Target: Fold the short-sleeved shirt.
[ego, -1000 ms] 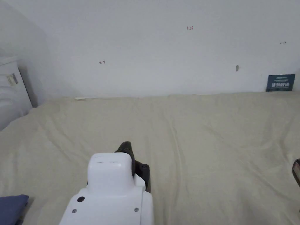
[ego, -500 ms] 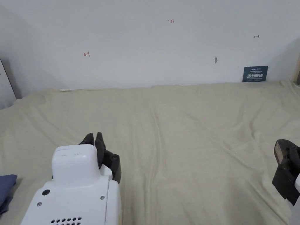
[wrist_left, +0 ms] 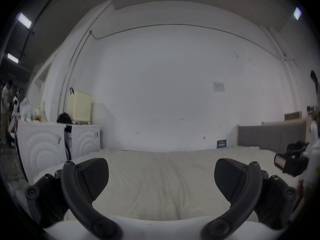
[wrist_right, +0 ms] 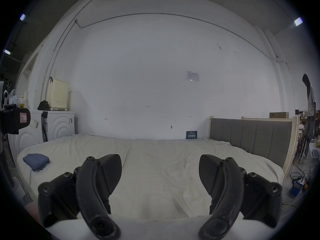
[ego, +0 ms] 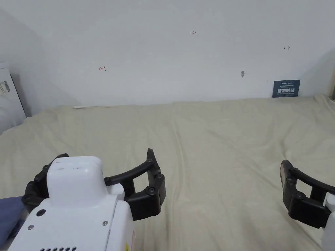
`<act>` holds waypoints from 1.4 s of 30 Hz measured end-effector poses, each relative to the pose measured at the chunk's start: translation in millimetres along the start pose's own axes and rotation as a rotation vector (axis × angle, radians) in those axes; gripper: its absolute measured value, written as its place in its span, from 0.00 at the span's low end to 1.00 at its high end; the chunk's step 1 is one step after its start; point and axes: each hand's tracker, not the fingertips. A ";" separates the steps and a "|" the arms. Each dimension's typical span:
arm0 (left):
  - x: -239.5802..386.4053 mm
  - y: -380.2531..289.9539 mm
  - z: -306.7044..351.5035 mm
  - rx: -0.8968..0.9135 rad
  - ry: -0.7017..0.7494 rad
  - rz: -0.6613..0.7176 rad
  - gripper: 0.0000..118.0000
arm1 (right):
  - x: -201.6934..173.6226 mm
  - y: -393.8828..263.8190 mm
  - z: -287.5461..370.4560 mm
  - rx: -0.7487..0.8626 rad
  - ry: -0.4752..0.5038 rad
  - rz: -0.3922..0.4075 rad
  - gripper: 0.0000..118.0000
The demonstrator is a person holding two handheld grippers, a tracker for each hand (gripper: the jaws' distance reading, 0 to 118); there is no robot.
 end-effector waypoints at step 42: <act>21.0 -8.8 -16.1 -0.238 0.158 0.035 1.00 | -9.4 -6.3 -3.5 -0.111 0.030 -0.014 0.80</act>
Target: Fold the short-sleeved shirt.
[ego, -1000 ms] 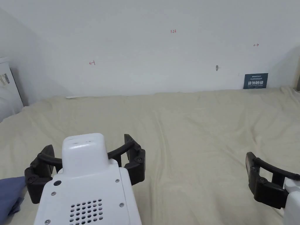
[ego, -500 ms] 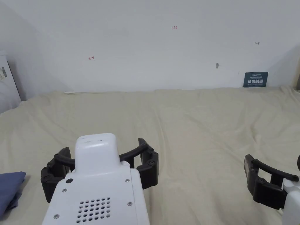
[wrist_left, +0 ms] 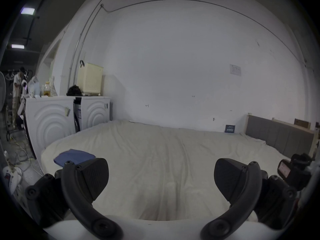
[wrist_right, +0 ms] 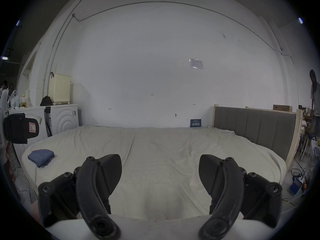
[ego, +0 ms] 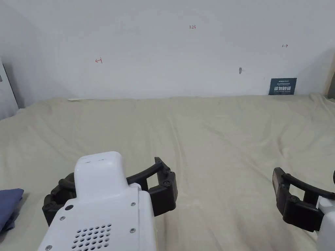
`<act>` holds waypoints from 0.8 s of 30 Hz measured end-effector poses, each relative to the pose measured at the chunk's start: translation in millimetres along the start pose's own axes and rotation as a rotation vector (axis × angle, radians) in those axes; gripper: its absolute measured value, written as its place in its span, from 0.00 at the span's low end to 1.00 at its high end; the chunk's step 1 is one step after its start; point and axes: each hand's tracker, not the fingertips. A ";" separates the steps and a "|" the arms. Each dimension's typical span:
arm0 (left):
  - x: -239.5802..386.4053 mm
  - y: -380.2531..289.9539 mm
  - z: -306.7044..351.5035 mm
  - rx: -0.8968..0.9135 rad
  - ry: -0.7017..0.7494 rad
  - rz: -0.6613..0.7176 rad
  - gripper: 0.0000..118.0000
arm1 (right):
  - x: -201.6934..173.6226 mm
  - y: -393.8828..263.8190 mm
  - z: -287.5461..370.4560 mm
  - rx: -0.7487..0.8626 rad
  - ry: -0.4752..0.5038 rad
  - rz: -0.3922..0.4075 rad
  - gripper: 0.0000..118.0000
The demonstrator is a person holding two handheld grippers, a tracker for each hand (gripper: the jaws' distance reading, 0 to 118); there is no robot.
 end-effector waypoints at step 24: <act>-11.9 0.2 -4.0 -0.041 0.072 0.064 1.00 | -4.8 1.3 7.5 0.025 0.012 0.015 0.80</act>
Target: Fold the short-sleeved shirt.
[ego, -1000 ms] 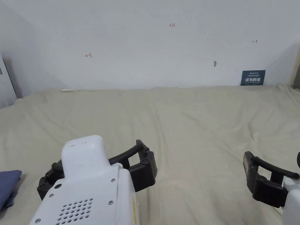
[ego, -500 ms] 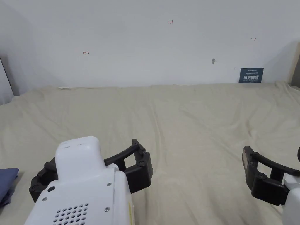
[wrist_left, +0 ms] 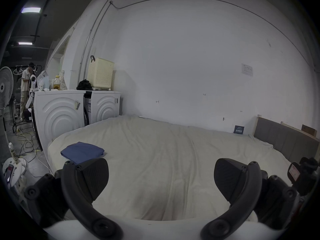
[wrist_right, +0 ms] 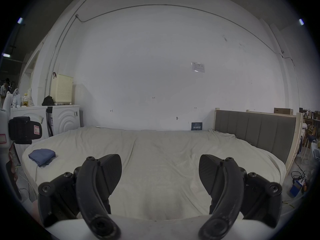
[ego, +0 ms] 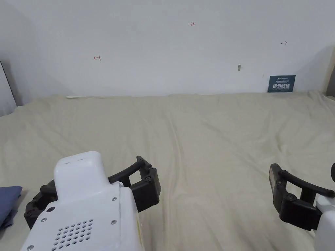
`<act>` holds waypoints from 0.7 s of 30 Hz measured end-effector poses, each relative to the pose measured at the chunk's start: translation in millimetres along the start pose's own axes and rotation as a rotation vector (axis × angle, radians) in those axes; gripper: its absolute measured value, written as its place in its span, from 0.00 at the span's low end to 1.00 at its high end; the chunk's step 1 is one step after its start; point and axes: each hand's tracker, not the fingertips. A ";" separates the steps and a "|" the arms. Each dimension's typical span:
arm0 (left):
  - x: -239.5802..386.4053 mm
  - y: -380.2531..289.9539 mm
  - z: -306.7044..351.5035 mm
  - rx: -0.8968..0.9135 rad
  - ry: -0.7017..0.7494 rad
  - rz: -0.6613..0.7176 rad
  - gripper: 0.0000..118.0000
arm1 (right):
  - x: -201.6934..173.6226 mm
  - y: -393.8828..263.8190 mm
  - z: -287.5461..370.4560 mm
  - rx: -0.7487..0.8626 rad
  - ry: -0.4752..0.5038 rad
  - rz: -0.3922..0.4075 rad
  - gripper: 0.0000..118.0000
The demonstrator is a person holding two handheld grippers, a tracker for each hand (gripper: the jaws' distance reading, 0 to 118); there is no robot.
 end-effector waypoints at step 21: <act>5.9 -6.2 -8.6 -0.032 0.058 -0.089 1.00 | -3.7 1.5 -3.6 -0.011 0.010 0.006 0.80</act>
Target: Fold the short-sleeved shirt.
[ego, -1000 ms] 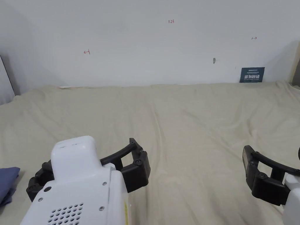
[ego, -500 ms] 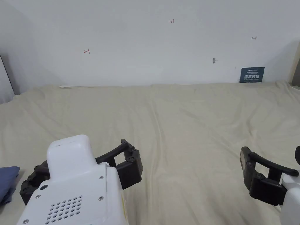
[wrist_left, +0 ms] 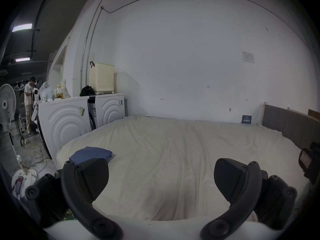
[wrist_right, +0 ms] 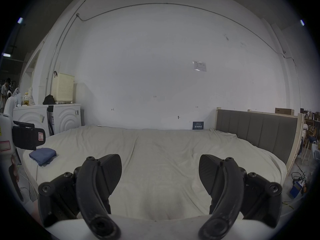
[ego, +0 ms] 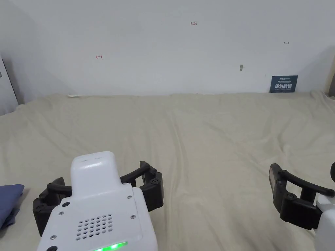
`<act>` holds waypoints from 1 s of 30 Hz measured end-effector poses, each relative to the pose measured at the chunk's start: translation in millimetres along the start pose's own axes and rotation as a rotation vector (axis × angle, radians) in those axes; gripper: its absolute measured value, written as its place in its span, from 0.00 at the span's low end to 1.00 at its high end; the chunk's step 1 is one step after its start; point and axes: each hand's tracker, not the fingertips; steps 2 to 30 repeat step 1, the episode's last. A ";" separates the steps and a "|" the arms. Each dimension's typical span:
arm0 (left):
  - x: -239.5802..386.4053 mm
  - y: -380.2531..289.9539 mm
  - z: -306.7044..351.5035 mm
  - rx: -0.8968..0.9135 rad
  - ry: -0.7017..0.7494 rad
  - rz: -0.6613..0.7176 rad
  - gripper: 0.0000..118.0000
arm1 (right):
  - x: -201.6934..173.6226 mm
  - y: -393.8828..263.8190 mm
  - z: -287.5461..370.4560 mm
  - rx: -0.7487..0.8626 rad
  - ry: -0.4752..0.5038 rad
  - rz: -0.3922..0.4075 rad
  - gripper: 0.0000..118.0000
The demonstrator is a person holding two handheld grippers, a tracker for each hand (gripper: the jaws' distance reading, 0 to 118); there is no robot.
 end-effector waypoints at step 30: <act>-2.9 0.5 1.4 0.001 -0.040 0.037 1.00 | -0.1 0.1 0.1 0.001 0.000 0.000 0.80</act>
